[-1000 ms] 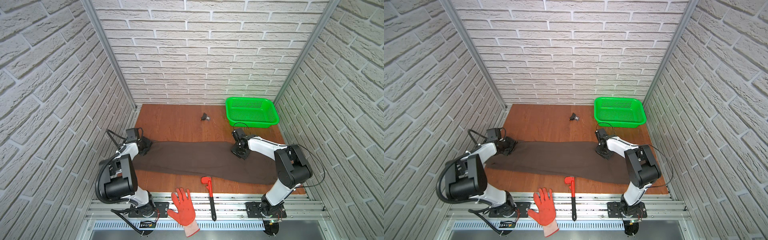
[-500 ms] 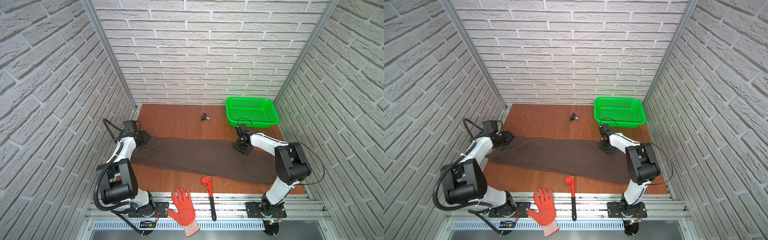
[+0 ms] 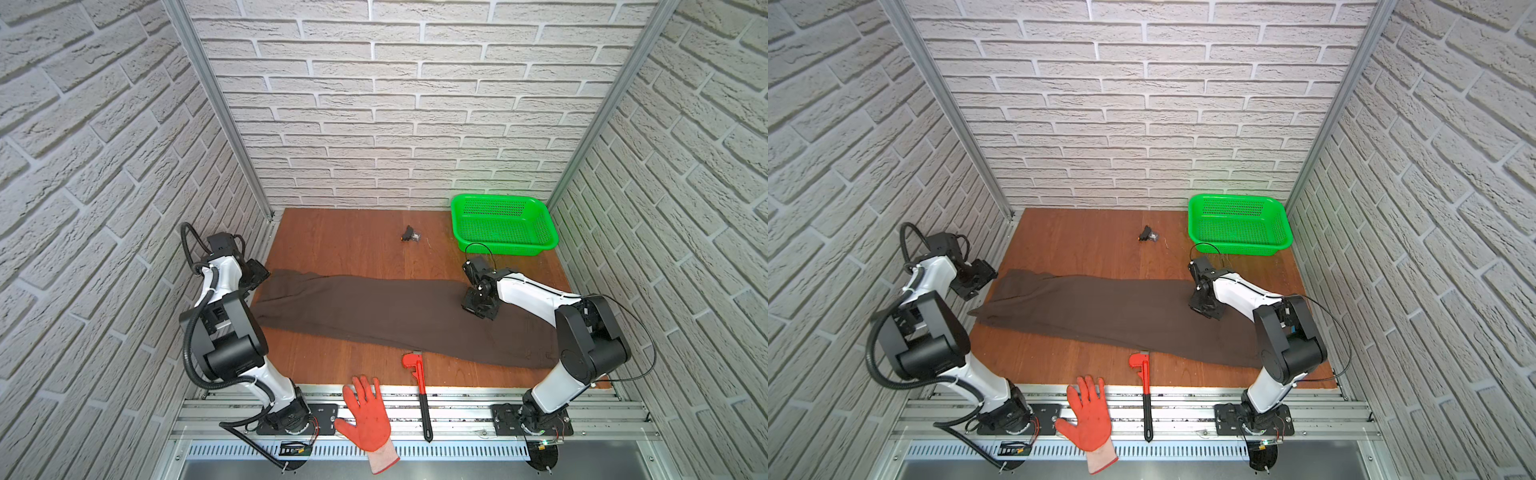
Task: Fold and stack the trousers
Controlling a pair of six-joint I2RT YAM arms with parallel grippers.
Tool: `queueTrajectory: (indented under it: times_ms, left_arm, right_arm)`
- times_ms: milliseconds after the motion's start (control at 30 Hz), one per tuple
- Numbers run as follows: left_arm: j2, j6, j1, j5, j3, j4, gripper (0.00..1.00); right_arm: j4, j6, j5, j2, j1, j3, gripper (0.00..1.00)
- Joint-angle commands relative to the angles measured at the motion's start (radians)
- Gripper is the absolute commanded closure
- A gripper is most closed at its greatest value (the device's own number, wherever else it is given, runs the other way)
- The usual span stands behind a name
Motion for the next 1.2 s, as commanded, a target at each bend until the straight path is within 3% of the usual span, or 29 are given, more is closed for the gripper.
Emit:
queueTrajectory:
  times_ms: [0,167,667,867,1167]
  left_arm:
    - [0.032,0.029,0.006,0.027,0.054,-0.038,0.28]
    - [0.119,0.040,0.003,0.041,0.116,-0.045,0.27]
    - [0.335,0.098,-0.063,-0.028,0.304,-0.084,0.40]
    - [0.391,0.101,-0.074,-0.096,0.344,-0.130,0.53]
    - [0.402,0.103,-0.073,-0.114,0.363,-0.139,0.82]
  right_arm:
    - [-0.040,0.002,0.034,0.016,-0.001,-0.018,0.89]
    - [-0.077,0.009,0.087,0.038,-0.004,-0.017,0.90]
    - [-0.080,0.005,0.094,0.073,-0.011,-0.010,0.94]
    - [-0.079,0.000,0.091,0.078,-0.011,-0.005,0.94]
    - [-0.075,-0.004,0.091,0.078,-0.011,-0.004,0.94]
